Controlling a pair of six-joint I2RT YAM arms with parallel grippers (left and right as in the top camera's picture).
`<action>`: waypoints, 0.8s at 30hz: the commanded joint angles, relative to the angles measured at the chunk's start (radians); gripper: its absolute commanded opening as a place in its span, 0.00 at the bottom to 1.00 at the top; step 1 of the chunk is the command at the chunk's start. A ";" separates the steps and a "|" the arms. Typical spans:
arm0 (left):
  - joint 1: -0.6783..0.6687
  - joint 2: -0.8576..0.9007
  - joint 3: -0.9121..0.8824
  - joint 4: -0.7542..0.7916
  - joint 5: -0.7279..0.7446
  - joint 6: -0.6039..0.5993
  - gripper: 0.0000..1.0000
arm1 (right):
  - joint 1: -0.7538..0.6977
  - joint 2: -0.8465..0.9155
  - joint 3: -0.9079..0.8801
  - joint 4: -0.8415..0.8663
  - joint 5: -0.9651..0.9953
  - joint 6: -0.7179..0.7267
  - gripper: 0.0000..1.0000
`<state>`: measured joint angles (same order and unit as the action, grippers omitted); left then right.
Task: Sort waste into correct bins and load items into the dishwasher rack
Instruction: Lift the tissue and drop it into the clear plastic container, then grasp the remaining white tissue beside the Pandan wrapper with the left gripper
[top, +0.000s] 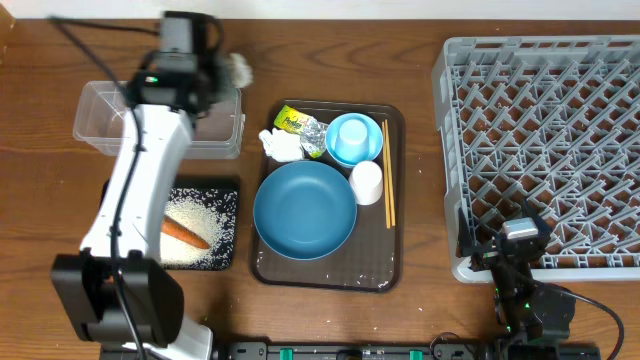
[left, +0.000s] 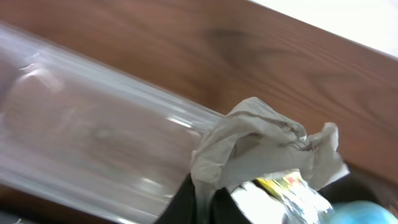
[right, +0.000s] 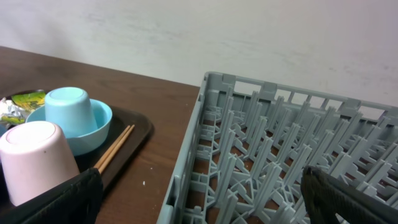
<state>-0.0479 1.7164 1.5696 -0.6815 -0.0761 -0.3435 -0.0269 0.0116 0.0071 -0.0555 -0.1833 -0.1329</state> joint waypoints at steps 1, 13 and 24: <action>0.075 0.049 0.002 -0.009 -0.035 -0.063 0.11 | -0.012 -0.006 -0.001 -0.004 0.002 -0.006 0.99; 0.127 0.093 0.003 -0.090 -0.019 -0.062 0.82 | -0.012 -0.006 -0.001 -0.004 0.002 -0.006 0.99; 0.049 -0.077 0.004 -0.103 0.266 0.061 0.82 | -0.012 -0.006 -0.001 -0.004 0.002 -0.006 0.99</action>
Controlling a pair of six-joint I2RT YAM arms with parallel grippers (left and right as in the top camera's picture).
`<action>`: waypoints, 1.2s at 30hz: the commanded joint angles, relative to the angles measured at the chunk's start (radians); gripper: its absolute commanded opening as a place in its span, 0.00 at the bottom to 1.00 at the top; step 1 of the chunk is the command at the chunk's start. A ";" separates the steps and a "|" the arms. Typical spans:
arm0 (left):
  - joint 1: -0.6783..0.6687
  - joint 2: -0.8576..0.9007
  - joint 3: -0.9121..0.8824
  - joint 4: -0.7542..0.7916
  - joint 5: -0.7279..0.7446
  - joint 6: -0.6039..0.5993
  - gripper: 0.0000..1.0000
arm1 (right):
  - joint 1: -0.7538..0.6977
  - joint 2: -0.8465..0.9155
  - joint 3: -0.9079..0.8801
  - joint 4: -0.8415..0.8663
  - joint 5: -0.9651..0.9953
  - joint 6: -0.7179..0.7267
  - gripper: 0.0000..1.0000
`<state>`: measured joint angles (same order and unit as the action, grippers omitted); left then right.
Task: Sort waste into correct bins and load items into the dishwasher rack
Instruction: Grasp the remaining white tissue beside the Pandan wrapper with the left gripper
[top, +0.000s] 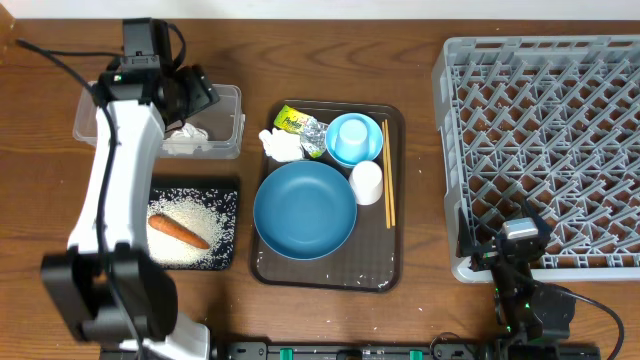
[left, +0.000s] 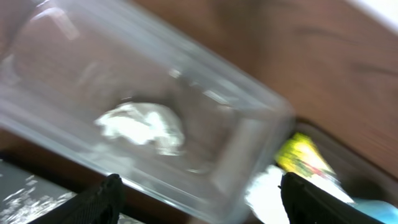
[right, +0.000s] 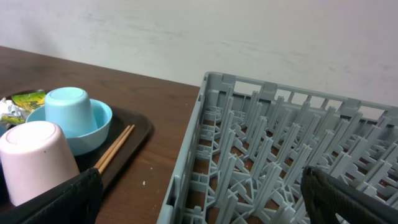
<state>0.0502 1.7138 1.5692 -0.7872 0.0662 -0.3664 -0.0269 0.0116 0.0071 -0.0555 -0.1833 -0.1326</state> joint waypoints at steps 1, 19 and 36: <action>-0.076 -0.080 0.004 0.002 0.125 0.086 0.81 | -0.012 -0.006 -0.002 -0.004 0.002 -0.007 0.99; -0.348 0.269 0.003 0.058 -0.055 0.050 0.68 | -0.012 -0.006 -0.001 -0.004 0.002 -0.007 0.99; -0.361 0.421 0.003 0.070 -0.055 0.039 0.52 | -0.012 -0.006 -0.002 -0.004 0.002 -0.007 0.99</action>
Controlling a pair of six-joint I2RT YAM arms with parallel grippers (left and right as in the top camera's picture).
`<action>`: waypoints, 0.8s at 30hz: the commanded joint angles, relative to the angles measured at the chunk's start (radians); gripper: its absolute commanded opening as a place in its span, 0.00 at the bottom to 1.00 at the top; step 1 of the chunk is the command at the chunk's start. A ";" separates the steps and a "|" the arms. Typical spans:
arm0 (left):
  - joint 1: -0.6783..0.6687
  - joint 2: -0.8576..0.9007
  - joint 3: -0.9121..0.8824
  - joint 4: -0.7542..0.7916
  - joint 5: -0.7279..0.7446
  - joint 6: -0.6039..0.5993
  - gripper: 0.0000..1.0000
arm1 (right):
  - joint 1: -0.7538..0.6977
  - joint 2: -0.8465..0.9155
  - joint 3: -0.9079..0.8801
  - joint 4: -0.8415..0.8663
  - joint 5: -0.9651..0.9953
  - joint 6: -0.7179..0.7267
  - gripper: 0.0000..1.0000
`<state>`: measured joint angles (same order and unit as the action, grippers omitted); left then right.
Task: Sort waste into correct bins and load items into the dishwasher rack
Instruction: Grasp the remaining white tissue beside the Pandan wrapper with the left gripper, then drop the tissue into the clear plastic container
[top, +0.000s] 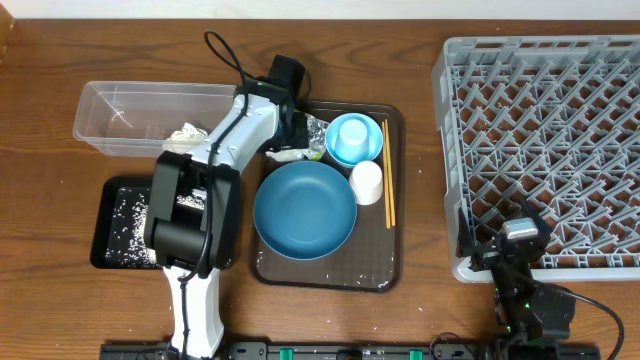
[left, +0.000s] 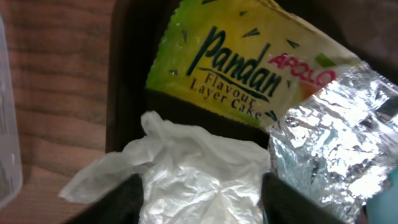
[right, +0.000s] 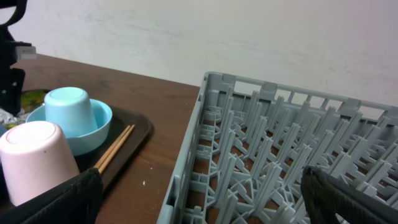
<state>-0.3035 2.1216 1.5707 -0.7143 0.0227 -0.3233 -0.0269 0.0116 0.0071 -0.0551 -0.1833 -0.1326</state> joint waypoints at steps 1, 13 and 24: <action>-0.009 0.013 0.002 -0.002 -0.012 -0.004 0.47 | -0.012 -0.006 -0.001 -0.004 0.002 -0.007 0.99; -0.019 -0.023 0.003 -0.023 -0.010 -0.015 0.06 | -0.012 -0.006 -0.002 -0.004 0.002 -0.007 0.99; -0.072 -0.193 0.003 -0.045 -0.013 -0.027 0.06 | -0.012 -0.006 -0.001 -0.004 0.002 -0.007 0.99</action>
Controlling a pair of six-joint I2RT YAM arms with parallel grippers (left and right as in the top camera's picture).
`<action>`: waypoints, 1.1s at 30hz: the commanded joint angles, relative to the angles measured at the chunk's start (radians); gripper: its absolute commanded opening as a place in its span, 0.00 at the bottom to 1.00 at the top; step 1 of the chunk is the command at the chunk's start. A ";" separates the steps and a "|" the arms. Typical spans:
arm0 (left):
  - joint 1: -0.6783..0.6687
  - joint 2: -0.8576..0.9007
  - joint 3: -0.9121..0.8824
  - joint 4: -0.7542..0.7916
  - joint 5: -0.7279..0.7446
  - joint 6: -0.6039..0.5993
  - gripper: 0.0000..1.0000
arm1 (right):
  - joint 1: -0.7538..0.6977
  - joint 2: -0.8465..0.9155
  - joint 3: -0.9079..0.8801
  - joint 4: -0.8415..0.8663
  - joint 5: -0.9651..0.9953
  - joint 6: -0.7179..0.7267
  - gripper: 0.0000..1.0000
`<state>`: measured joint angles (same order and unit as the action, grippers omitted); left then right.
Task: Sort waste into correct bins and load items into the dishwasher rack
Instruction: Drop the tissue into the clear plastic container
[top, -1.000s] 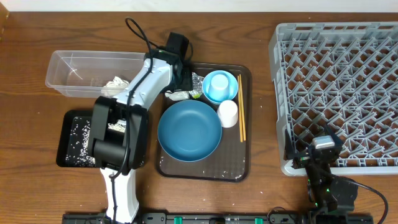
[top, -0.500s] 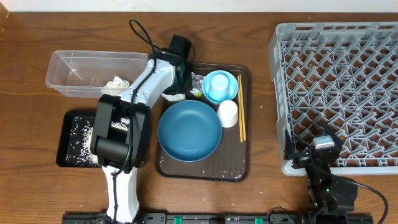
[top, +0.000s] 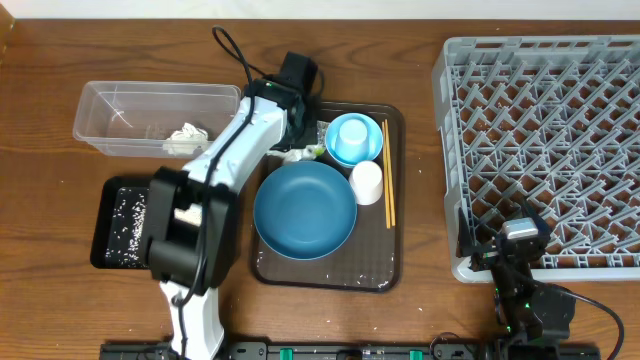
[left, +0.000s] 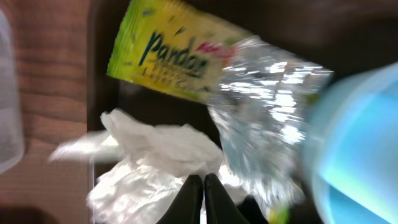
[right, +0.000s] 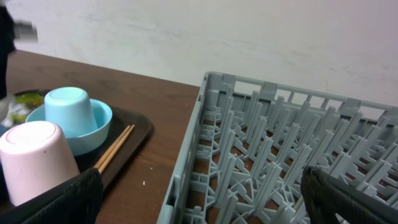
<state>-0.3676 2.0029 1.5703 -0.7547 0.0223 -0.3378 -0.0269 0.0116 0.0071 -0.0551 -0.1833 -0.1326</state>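
My left gripper is shut on a crumpled white tissue at the back left corner of the brown tray. Beside the tissue lies a yellow-green Pandan wrapper with its foil torn open. The overhead view has that gripper over the same corner. A big blue plate, a light blue bowl holding an upturned cup, a pale cup and chopsticks share the tray. My right gripper stands open by the near left corner of the grey rack.
A clear bin at the back left holds one crumpled tissue. A black tray with scattered rice lies in front of it, partly under my left arm. The rack fills the right side.
My left gripper was open around the white tissue on the tray and is now shut on it. The wrist view has shifted so the blue bowl shows at its right. The right arm is unmoved.
My left gripper held a crumpled tissue by the clear bin's right end. Then it was open above the bin, with that tissue lying inside. Then it stood open over a second tissue beside the wrapper on the tray, and now it is shut on it.
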 joint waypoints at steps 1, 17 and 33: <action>-0.008 -0.090 0.003 -0.005 -0.013 -0.022 0.06 | -0.012 -0.006 -0.001 -0.004 0.002 -0.006 0.99; 0.080 -0.304 0.003 0.031 -0.340 -0.031 0.06 | -0.012 -0.006 -0.001 -0.005 0.002 -0.007 0.99; 0.323 -0.245 0.003 0.027 -0.236 -0.041 0.84 | -0.012 -0.006 -0.001 -0.005 0.002 -0.007 0.99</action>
<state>-0.0444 1.7603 1.5703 -0.7269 -0.2855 -0.3740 -0.0269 0.0116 0.0071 -0.0555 -0.1833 -0.1329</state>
